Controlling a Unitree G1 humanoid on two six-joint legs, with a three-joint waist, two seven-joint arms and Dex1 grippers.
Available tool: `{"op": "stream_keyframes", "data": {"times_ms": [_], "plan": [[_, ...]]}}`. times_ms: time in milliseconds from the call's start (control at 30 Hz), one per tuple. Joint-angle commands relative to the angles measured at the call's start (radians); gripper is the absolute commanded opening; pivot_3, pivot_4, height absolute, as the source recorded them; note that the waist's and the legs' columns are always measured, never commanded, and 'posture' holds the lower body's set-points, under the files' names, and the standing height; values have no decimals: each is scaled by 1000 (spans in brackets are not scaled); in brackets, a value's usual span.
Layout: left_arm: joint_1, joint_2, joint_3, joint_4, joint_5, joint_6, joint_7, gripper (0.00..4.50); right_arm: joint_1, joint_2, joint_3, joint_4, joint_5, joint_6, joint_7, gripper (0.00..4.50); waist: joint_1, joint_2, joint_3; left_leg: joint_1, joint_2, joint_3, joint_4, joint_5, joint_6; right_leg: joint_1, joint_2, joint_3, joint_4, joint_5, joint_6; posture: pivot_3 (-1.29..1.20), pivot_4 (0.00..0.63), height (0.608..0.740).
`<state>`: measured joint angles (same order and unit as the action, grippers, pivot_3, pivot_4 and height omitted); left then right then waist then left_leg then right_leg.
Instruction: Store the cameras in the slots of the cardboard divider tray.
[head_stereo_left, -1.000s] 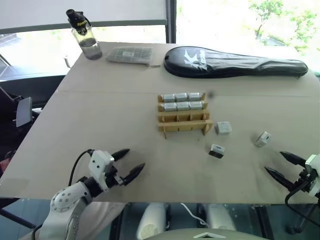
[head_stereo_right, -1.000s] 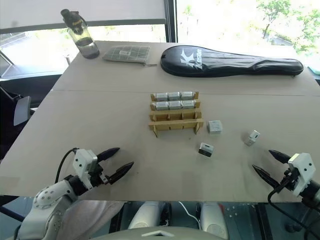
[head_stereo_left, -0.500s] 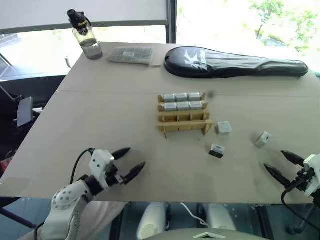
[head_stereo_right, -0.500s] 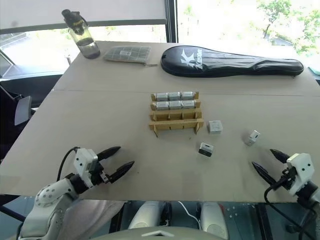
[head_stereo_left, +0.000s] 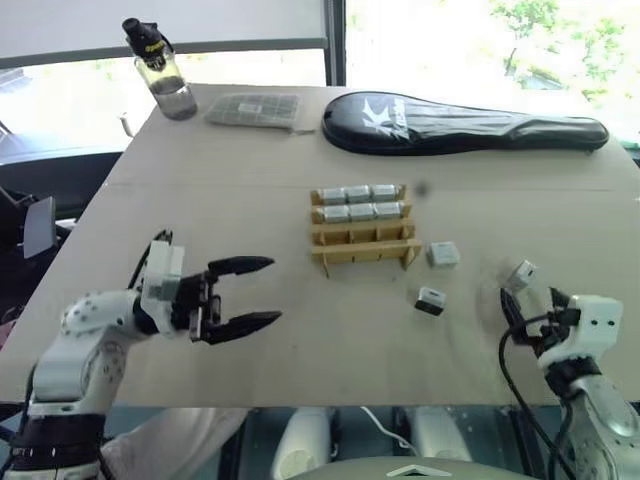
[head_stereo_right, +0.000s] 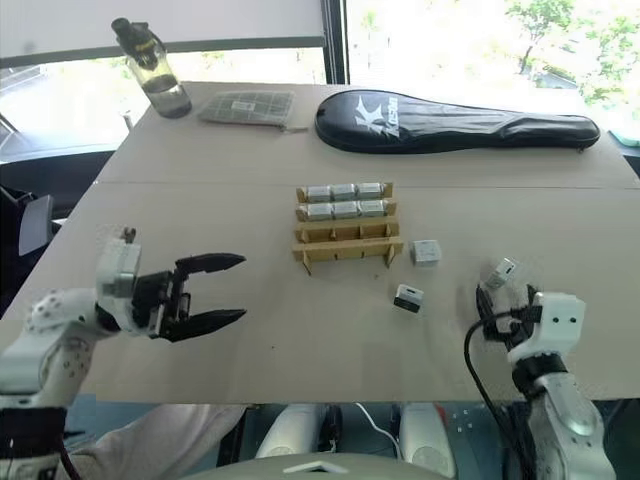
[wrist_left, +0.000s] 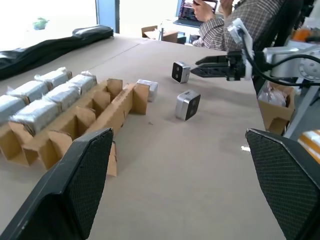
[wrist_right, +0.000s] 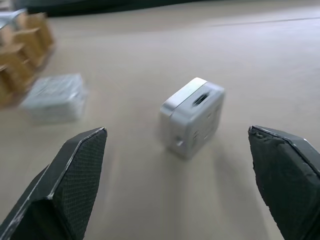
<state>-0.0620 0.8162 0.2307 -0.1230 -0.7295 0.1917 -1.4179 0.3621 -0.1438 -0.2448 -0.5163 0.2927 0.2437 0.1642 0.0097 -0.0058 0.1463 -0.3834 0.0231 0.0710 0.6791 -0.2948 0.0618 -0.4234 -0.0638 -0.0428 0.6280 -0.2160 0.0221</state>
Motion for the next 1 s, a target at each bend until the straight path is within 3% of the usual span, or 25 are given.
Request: {"op": "stream_keyframes", "data": {"times_ms": [33,367,567,633,700,733,833,867,933,1000], "plan": [[-83,42,1,5,-21,30,-63,4401,-49,58,69,-35,-71,54,-114,4500,0,0,0,0,0,0,0,0,0,0,1,0,0,1,-1,0,150,740],[-172,65,7,-5,-51,115,-105,4401,-174,195,108,0,-172,87,-305,4500,-21,0,1,0,0,2,0,1,-1,0,1,1,0,0,1,0,150,740],[-181,59,-2,-1,-23,105,-107,4401,-197,197,95,22,-191,85,-324,4500,-24,0,1,0,0,1,0,1,-2,0,2,1,1,0,1,0,150,740],[-183,56,0,-2,-18,104,-105,4500,-198,196,98,24,-191,83,-320,3975,-24,0,1,0,0,2,0,1,-2,0,2,1,1,0,1,0,150,740],[-183,55,2,-1,-14,103,-104,4500,-200,187,108,25,-201,78,-312,3158,-24,0,1,1,0,2,0,1,-2,0,2,1,1,0,1,0,150,740],[-183,55,2,-1,-12,102,-104,4500,-200,190,110,24,-200,83,-313,3032,-24,0,1,1,0,2,0,1,-2,0,2,1,1,0,1,0,150,740],[-179,54,5,0,-7,100,-103,4500,-199,196,111,24,-197,93,-315,1917,-24,0,1,1,0,2,0,1,-2,0,2,2,1,0,1,0,150,740],[-179,53,7,0,-7,100,-99,4500,-198,200,109,21,-193,101,-317,1347,-24,0,1,1,0,2,0,1,-2,0,2,2,2,0,1,0,150,740],[-178,52,9,1,-6,100,-97,4500,-198,197,109,19,-195,99,-315,803,-24,0,1,1,0,2,0,1,-2,0,2,2,2,0,1,0,150,740],[-176,53,13,3,-6,101,-96,4500,-199,185,100,14,-199,97,-310,794,-24,0,1,1,0,2,0,1,-2,0,2,2,2,0,1,0,150,740]]}}
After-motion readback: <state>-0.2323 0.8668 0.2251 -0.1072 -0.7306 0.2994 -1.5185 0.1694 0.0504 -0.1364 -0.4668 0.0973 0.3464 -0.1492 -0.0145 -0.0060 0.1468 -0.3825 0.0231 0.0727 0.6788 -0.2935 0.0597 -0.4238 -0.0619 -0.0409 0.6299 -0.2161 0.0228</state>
